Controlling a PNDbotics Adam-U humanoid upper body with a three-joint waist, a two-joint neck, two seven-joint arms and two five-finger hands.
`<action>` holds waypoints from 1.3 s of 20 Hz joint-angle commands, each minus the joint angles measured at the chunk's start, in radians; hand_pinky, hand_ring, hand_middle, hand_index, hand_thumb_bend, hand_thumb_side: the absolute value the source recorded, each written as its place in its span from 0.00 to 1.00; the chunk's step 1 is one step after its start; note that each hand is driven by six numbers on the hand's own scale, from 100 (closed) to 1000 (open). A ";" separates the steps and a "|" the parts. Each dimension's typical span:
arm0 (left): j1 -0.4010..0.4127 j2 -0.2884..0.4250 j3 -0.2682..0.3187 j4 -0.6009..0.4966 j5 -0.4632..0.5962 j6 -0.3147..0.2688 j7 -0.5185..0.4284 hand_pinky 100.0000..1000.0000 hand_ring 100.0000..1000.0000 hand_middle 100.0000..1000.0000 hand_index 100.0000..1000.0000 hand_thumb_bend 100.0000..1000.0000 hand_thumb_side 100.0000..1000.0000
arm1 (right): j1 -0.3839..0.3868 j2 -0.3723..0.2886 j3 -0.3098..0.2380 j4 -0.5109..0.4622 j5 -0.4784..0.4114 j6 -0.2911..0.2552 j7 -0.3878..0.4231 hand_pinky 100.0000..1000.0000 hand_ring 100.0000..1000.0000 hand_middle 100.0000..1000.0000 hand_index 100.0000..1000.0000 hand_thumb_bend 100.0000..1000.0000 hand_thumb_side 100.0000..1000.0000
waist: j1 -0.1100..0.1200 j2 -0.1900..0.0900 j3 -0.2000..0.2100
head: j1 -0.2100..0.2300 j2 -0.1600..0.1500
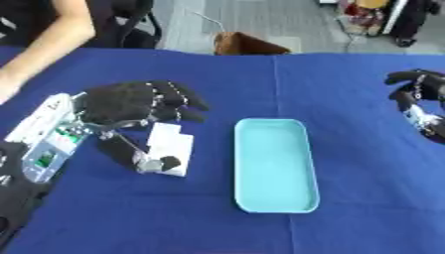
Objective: Pick up objects on the table and place them in the box.
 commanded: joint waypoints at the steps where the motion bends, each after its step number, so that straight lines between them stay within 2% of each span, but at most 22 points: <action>1: -0.013 0.022 0.020 0.033 -0.018 -0.006 -0.043 0.87 0.89 0.90 0.94 0.14 0.80 | -0.014 -0.024 -0.008 -0.020 -0.006 0.001 0.001 0.43 0.63 0.75 0.87 0.00 0.70 | -0.001 -0.015 0.003 | 0.008 -0.012; 7: -0.022 0.014 0.031 0.067 -0.069 0.107 -0.008 0.88 0.89 0.90 0.94 0.11 0.77 | -0.013 -0.024 -0.009 -0.021 -0.007 0.001 0.001 0.43 0.63 0.75 0.88 0.00 0.70 | -0.003 -0.015 0.005 | 0.007 -0.012; 10: -0.023 0.012 0.029 0.069 -0.092 0.133 0.013 0.88 0.89 0.90 0.94 0.11 0.76 | -0.013 -0.025 -0.009 -0.021 -0.007 0.001 0.001 0.43 0.63 0.75 0.88 0.00 0.70 | -0.004 -0.015 0.004 | 0.008 -0.012; 16: -0.022 0.007 0.023 0.075 -0.100 0.134 0.022 0.87 0.89 0.90 0.94 0.09 0.78 | -0.014 -0.025 -0.008 -0.022 -0.007 0.000 0.001 0.43 0.63 0.75 0.88 0.00 0.70 | -0.005 -0.014 0.004 | 0.009 -0.013; 22: -0.028 -0.008 0.010 0.077 -0.069 0.107 0.010 0.83 0.86 0.88 0.93 0.08 0.80 | -0.015 -0.023 -0.007 -0.022 -0.007 -0.001 0.003 0.43 0.63 0.75 0.88 0.00 0.70 | -0.005 -0.012 0.001 | 0.010 -0.014; 23: -0.028 -0.011 0.007 0.075 -0.063 0.102 0.005 0.77 0.81 0.84 0.91 0.08 0.82 | -0.015 -0.023 -0.007 -0.022 -0.007 -0.001 0.003 0.43 0.63 0.75 0.88 0.00 0.70 | -0.005 -0.011 0.000 | 0.011 -0.014; 24: -0.027 -0.016 0.002 0.075 -0.053 0.095 -0.003 0.77 0.80 0.84 0.91 0.08 0.82 | -0.015 -0.023 -0.007 -0.022 -0.007 -0.001 0.003 0.43 0.63 0.75 0.88 0.00 0.70 | -0.005 -0.011 0.000 | 0.011 -0.013; 25: -0.026 -0.021 -0.003 0.076 -0.041 0.086 -0.013 0.62 0.65 0.73 0.84 0.05 0.83 | -0.016 -0.023 -0.007 -0.022 -0.007 -0.001 0.002 0.43 0.63 0.75 0.88 0.00 0.70 | -0.005 -0.010 0.000 | 0.011 -0.013; 26: -0.024 -0.028 -0.009 0.080 -0.020 0.076 -0.022 0.62 0.65 0.73 0.84 0.05 0.83 | -0.016 -0.024 -0.007 -0.022 -0.008 -0.001 0.002 0.43 0.63 0.75 0.88 0.00 0.70 | -0.005 -0.009 -0.001 | 0.010 -0.012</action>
